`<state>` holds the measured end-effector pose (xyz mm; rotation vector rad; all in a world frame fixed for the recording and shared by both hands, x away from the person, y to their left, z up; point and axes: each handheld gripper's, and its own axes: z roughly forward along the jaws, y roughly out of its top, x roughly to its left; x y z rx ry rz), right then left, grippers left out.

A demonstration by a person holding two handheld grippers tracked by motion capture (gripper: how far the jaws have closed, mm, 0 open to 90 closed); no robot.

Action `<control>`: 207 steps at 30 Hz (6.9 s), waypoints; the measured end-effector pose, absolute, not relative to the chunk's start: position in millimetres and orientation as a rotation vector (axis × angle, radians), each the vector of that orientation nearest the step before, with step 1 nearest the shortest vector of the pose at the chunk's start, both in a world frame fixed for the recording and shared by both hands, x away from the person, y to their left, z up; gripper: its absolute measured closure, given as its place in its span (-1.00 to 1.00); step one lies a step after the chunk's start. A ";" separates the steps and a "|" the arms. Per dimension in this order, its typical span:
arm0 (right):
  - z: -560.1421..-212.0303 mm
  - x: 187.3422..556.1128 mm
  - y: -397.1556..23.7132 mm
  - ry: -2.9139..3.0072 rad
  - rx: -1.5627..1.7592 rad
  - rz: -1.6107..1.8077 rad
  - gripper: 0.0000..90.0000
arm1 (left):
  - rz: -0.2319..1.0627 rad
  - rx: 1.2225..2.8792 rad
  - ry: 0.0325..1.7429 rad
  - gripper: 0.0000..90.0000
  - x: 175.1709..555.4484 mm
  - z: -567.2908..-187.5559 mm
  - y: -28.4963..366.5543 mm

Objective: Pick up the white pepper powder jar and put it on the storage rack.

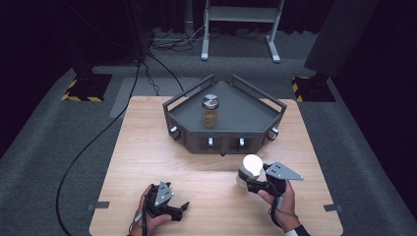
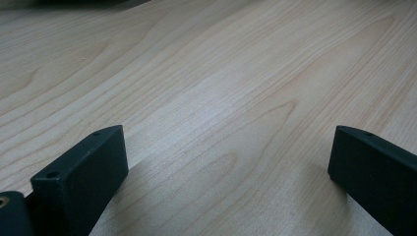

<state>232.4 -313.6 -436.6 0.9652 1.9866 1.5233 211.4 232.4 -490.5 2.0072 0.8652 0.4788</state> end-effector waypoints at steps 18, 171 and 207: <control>-376.4 237.9 -321.9 1.860 1.005 1.502 -0.34 | 0.479 2.008 0.865 -0.97 211.4 -490.4 232.4; -309.7 287.8 -347.1 1.852 0.934 1.286 -0.95 | 0.476 2.011 0.853 -0.96 212.0 -490.6 232.9; -369.2 248.4 -382.5 1.925 0.951 1.317 -0.95 | 0.476 2.009 0.856 -0.97 211.9 -490.6 232.7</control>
